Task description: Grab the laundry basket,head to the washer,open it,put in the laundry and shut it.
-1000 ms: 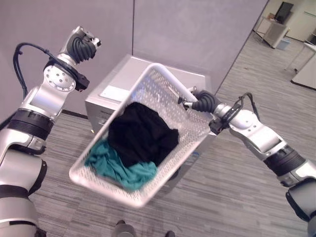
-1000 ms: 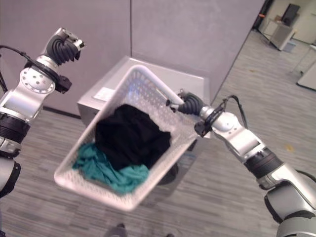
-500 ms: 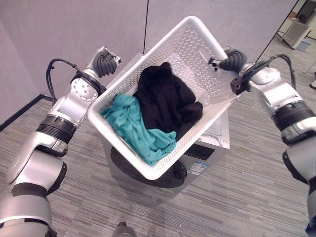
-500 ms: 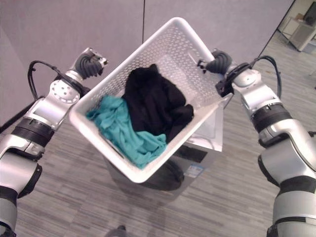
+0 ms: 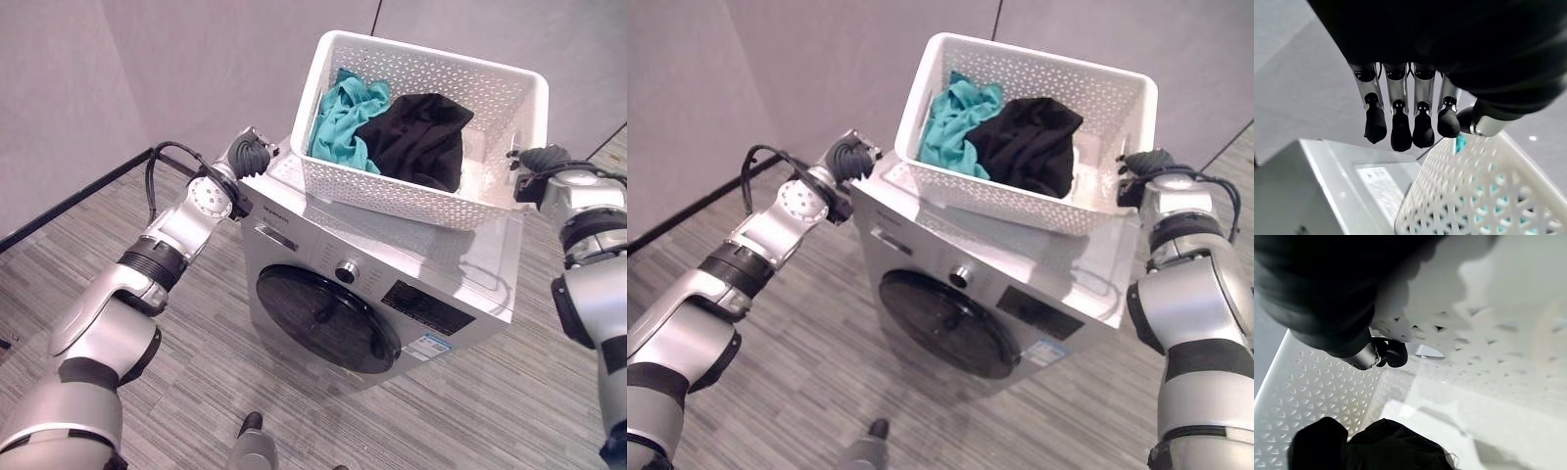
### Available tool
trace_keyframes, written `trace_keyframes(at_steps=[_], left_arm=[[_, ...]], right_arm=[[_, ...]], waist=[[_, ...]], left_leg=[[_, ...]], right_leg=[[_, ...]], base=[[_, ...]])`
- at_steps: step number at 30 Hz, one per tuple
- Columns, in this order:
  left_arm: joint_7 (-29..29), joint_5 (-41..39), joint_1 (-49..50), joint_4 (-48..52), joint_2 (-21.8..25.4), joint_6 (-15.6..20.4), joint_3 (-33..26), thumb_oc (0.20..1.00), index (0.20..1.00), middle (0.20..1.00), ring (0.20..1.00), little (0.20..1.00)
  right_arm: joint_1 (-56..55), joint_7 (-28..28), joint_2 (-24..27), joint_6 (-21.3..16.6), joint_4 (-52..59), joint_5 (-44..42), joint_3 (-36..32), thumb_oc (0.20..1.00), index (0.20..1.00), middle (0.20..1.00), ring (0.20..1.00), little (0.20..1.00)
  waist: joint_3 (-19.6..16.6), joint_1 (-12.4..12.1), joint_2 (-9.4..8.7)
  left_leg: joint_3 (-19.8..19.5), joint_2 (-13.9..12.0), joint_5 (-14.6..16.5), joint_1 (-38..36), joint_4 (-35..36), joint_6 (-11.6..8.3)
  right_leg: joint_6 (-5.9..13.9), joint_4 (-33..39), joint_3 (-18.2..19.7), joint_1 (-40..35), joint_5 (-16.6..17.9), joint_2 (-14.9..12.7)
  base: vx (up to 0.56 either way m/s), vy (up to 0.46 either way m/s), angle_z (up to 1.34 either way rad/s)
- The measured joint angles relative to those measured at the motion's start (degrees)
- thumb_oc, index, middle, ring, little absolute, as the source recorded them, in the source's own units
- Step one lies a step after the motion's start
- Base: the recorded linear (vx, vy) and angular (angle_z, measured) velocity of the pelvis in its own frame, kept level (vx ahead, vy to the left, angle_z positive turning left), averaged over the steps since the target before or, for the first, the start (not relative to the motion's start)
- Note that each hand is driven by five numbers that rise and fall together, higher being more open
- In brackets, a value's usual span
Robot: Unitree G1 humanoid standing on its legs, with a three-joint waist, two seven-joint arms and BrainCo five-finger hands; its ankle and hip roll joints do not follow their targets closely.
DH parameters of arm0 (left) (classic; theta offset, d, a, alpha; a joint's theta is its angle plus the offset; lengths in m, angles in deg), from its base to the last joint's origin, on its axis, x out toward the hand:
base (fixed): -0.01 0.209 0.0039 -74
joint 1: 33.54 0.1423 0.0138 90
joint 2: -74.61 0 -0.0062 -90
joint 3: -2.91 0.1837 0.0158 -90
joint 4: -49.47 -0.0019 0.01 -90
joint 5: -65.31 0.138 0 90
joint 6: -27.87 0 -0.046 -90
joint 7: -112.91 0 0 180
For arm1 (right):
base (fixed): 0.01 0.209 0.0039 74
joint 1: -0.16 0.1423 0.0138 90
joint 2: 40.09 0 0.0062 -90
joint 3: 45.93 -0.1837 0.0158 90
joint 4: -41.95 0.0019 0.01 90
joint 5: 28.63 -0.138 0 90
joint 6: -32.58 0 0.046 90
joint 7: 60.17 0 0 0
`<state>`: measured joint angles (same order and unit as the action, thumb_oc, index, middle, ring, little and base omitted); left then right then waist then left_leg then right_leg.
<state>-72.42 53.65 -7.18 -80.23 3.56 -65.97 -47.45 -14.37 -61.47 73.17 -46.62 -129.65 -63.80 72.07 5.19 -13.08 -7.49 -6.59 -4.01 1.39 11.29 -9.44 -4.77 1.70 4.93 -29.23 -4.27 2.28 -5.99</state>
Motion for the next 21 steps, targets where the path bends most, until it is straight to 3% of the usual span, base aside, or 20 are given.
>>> trace_keyframes(at_steps=[4, 7, 9, 10, 14, 16, 17, 21], left_arm=[[-1.34, -3.56, -9.24, -7.75, -2.19, -0.03, 2.25, 0.200, 0.200, 0.200, 0.200, 0.200], [-3.00, -3.74, -13.61, -9.30, -1.90, 0.12, 2.02, 0.479, 0.479, 0.479, 0.479, 0.479], [-3.25, -3.74, -14.29, -7.75, -1.76, 0.40, 1.86, 0.570, 0.570, 0.570, 0.570, 0.570], [-3.24, -3.74, -14.31, -7.46, -1.69, 0.40, 1.86, 1.000, 1.000, 1.000, 1.000, 1.000], [-3.22, -3.75, -14.08, -7.20, -1.32, 0.30, 1.71, 1.000, 1.000, 1.000, 1.000, 1.000], [-3.22, -3.76, -13.67, -7.07, -1.00, 0.28, 1.69, 1.000, 1.000, 1.000, 1.000, 1.000], [-3.21, -3.89, -13.35, -7.04, -0.89, 0.28, 1.55, 1.000, 1.000, 1.000, 1.000, 1.000], [-3.06, -4.28, -12.94, -8.97, -0.39, -0.02, 1.66, 1.000, 1.000, 1.000, 1.000, 1.000]], right_arm=[[-0.28, -1.14, -1.84, -1.25, 0.34, 1.02, 0.92, 0.200, 0.200, 0.200, 0.200, 0.200], [-0.27, -0.61, -2.17, -1.45, 0.83, 2.30, 0.75, 0.200, 0.200, 0.200, 0.200, 0.200], [-0.25, 0.17, -1.60, -1.03, -0.47, 3.13, 0.84, 0.200, 0.200, 0.200, 0.200, 0.200], [-0.26, 0.57, -1.19, -0.82, -0.78, 3.77, 0.78, 0.200, 0.200, 0.200, 0.200, 0.200], [-1.17, 2.82, 1.97, 0.44, -2.29, 5.84, 0.72, 0.200, 0.200, 0.200, 0.200, 0.200], [-2.09, 3.87, 3.52, 0.84, -3.03, 7.03, 0.77, 0.539, 0.539, 0.539, 0.539, 0.539], [-2.71, 4.40, 4.15, 0.83, -3.03, 7.93, 0.73, 1.000, 1.000, 1.000, 1.000, 1.000], [-3.51, 5.35, 4.39, 1.49, -4.27, 11.44, 0.70, 1.000, 1.000, 1.000, 1.000, 1.000]], waist=[[0.15, 0.79, 0.20], [0.14, 1.78, 0.19], [0.13, 1.65, 0.17], [0.15, 1.68, 0.15], [0.37, 1.67, -0.27], [0.60, 1.86, -0.70], [0.67, 2.02, -0.87], [1.16, 3.57, -1.82]], left_leg=[[-0.78, 0.30, -0.02, 0.59, 0.03, 0.03], [-0.56, 0.31, -0.04, 0.52, -0.10, 0.07], [-0.60, 0.28, -0.04, 0.54, -0.15, 0.07], [-0.61, 0.28, -0.03, 0.56, -0.21, 0.08], [-0.66, 0.36, -0.02, 0.70, -0.33, 0.10], [-0.68, 0.38, -0.03, 0.71, -0.34, 0.10], [-0.71, 0.41, -0.03, 0.70, -0.34, 0.10], [-0.20, 0.49, 0.16, -0.62, -0.35, 0.34]], right_leg=[[-0.04, 0.01, -1.02, 0.10, -0.07, -0.09], [-0.03, 0.00, -0.87, 0.08, -0.07, -0.17], [-0.03, 0.00, -0.85, 0.04, -0.07, -0.14], [-0.03, 0.00, -0.84, 0.04, -0.07, -0.15], [-0.02, -0.01, -0.82, 0.05, -0.06, -0.19], [-0.02, -0.01, -0.83, 0.01, -0.05, -0.20], [-0.02, -0.01, -0.84, -0.01, -0.05, -0.21], [-0.01, -0.01, -0.25, -0.94, -0.04, -0.42]], base=[[-0.01, 0.016, 0.10], [0.00, 0.005, -0.01], [0.00, 0.000, 0.00], [0.00, 0.000, 0.00], [0.00, 0.000, 0.00], [0.00, 0.000, 0.00], [0.00, 0.000, 0.00], [0.01, 0.015, -0.08]])
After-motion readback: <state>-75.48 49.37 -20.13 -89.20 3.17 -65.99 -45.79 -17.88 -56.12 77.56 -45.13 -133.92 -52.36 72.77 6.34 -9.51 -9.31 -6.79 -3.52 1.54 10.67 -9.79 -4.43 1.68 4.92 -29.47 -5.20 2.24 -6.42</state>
